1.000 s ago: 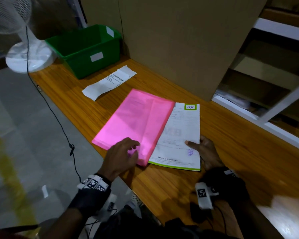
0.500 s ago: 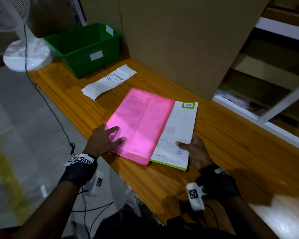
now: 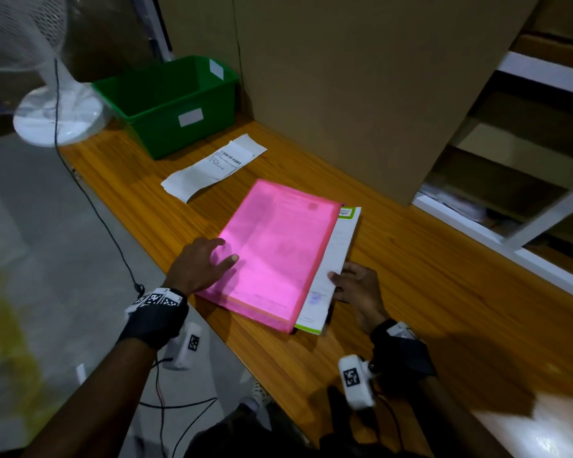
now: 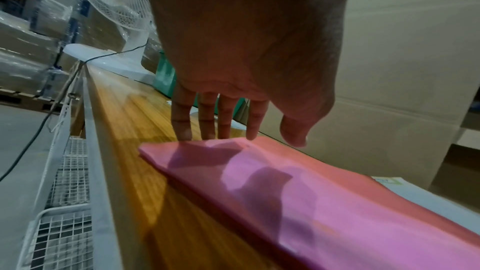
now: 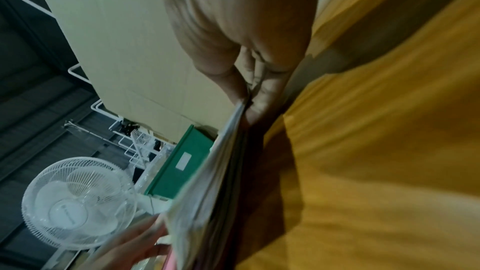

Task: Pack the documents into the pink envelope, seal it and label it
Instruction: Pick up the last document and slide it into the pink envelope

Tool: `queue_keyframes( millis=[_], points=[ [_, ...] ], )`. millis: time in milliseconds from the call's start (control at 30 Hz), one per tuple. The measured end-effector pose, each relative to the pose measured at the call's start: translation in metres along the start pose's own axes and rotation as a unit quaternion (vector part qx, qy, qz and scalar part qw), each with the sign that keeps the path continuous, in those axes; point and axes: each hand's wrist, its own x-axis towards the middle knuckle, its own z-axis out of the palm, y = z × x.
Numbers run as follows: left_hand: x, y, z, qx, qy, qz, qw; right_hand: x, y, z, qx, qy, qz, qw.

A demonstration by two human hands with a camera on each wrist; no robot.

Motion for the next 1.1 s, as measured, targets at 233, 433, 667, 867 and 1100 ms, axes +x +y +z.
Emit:
queue_keyframes(
  millis=[233, 433, 667, 867, 1100],
  points=[
    [0.016, -0.006, -0.009, -0.028, -0.025, 0.014, 0.999, 0.010, -0.008, -0.003, -0.011, 0.058, 0.002, 0.998],
    [0.028, -0.001, -0.008, -0.043, -0.011, 0.031, 0.999, 0.015, -0.013, 0.032, 0.004, 0.040, 0.020, 0.999],
    [0.042, -0.007, -0.008, -0.064, 0.005, 0.038, 0.997, 0.024, -0.014, 0.038, 0.014, 0.069, 0.011, 0.997],
    [0.050, -0.008, -0.004, -0.036, 0.014, 0.036, 0.999, 0.030, -0.016, 0.031, 0.013, 0.028, 0.025, 0.999],
    [0.053, 0.038, 0.017, 0.094, -0.027, 0.062, 0.993, 0.038, -0.015, 0.014, -0.024, 0.083, 0.030, 0.996]
  ],
)
